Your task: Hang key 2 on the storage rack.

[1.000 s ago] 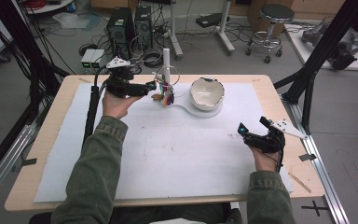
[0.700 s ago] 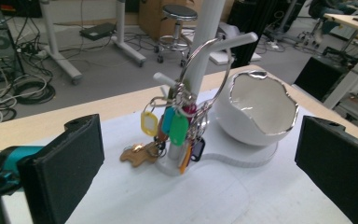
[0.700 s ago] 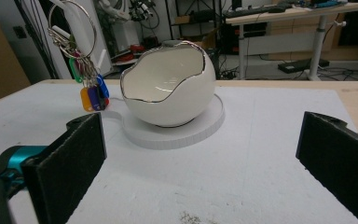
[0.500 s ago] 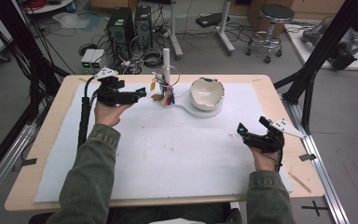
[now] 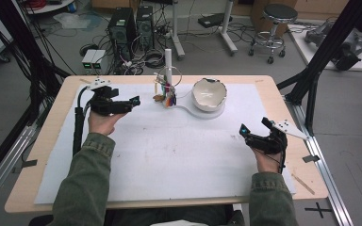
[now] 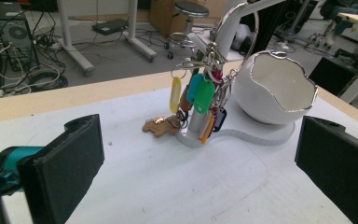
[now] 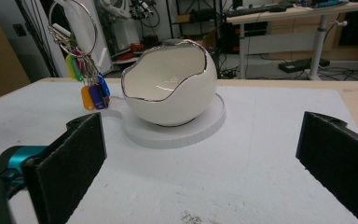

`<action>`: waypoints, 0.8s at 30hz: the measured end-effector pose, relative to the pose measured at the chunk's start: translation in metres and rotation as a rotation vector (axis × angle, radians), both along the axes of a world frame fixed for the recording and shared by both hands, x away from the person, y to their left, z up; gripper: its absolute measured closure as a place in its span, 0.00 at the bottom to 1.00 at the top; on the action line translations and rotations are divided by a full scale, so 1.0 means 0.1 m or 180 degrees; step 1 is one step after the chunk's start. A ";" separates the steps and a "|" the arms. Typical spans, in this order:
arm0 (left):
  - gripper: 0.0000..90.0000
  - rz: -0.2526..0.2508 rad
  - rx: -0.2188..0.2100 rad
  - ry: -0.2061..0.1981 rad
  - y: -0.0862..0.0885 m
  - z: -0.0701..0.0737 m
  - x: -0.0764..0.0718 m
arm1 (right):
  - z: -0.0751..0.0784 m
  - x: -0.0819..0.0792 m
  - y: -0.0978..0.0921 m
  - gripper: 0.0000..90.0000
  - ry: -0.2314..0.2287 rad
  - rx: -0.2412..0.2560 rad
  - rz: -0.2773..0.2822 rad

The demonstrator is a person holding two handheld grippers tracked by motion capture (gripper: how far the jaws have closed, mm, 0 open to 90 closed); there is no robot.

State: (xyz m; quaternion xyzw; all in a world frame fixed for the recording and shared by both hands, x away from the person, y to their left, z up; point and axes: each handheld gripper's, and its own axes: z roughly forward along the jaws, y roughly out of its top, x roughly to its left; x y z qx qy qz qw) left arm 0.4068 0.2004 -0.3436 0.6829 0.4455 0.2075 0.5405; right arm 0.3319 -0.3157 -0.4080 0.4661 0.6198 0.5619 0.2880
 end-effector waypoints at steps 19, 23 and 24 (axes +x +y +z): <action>0.02 0.0165 0.0033 -0.0163 0.26 -0.16 -0.25 | 0.00 0.00 0.01 0.01 -0.0007 -0.0012 -0.0001; 0.02 0.0189 0.0038 -0.0139 0.32 -0.21 -0.28 | 0.00 0.00 0.01 0.01 -0.0002 -0.0016 0.0010; 0.02 0.0193 0.0044 -0.0153 0.33 -0.22 -0.29 | 0.00 0.00 0.01 0.01 0.0002 -0.0013 0.0009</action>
